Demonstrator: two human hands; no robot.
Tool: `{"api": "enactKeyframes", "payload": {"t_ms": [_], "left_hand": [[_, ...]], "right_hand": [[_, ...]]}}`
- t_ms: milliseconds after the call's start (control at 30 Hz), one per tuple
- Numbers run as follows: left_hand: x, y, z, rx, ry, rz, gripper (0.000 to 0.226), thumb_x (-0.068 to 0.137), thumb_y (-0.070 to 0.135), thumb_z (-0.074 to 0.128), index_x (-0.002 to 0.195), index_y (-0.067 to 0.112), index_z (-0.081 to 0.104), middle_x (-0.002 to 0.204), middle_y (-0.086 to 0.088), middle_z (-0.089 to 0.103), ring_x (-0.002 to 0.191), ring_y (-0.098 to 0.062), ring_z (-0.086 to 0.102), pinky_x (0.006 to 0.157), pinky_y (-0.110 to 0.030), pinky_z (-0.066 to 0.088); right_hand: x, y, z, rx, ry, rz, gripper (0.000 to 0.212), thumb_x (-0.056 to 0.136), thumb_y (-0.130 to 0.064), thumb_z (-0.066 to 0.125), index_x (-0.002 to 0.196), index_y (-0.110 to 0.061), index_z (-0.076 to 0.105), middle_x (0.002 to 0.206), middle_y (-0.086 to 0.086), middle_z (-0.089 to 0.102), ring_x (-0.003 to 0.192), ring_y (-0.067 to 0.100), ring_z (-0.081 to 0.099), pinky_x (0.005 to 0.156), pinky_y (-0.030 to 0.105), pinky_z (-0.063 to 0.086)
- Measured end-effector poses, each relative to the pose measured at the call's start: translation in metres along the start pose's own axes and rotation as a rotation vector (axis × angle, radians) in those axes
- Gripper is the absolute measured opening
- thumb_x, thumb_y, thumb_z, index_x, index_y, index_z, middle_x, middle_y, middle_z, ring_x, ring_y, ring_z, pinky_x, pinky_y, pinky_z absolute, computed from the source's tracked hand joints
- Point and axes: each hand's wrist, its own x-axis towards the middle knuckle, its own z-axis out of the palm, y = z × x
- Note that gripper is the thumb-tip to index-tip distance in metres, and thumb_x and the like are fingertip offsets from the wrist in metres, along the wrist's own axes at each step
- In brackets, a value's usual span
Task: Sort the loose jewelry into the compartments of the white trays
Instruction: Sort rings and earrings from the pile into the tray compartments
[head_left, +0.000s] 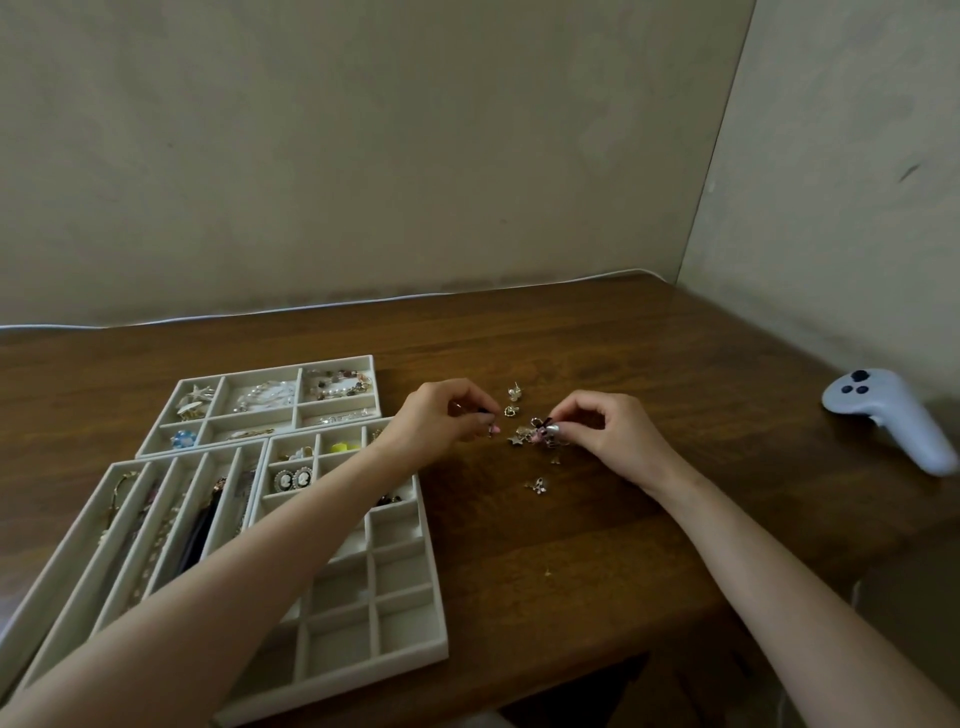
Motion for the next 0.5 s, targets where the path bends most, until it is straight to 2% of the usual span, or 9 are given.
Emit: {"api": "enactKeyframes", "payload": {"t_ms": [200,333,400,500], "left_hand": [[-0.001,-0.002,0.000,-0.121,-0.020,-0.080,0.009,0.086,0.010,0.062,0.095,0.010,0.061,0.092,-0.005,0.071,0.083,-0.014,0.067,0.076,-0.025,0.054],[-0.001,0.004,-0.002,-0.237,-0.022,-0.130,0.009,0.084,0.008,0.064,0.088,0.009,0.056,0.087,-0.008,0.071,0.075,-0.012,0.066,0.067,-0.020,0.053],[-0.003,0.008,-0.006,-0.277,-0.009,-0.140,0.010,0.082,0.006,0.066,0.086,0.008,0.056,0.084,-0.008,0.071,0.075,-0.012,0.067,0.070,-0.021,0.053],[-0.010,0.011,-0.015,-0.284,-0.018,-0.112,0.012,0.079,0.006,0.068,0.084,0.005,0.057,0.086,-0.008,0.073,0.086,-0.016,0.070,0.080,-0.024,0.054]], "right_hand": [[0.001,0.000,-0.001,0.142,0.009,0.021,0.007,0.084,-0.013,0.069,0.084,-0.020,0.069,0.084,-0.004,0.068,0.077,0.006,0.061,0.069,0.020,0.045],[0.002,-0.004,-0.001,0.353,-0.003,0.054,0.006,0.087,-0.001,0.061,0.084,-0.005,0.061,0.092,0.014,0.070,0.083,0.024,0.069,0.071,0.037,0.057],[0.002,-0.009,-0.001,0.426,-0.034,0.061,0.010,0.088,0.005,0.056,0.081,-0.003,0.054,0.096,0.018,0.070,0.084,0.030,0.070,0.073,0.042,0.059],[0.002,-0.018,-0.002,0.444,-0.094,0.048,0.016,0.088,0.008,0.053,0.079,-0.004,0.050,0.091,0.020,0.071,0.079,0.034,0.070,0.069,0.042,0.059]]}}
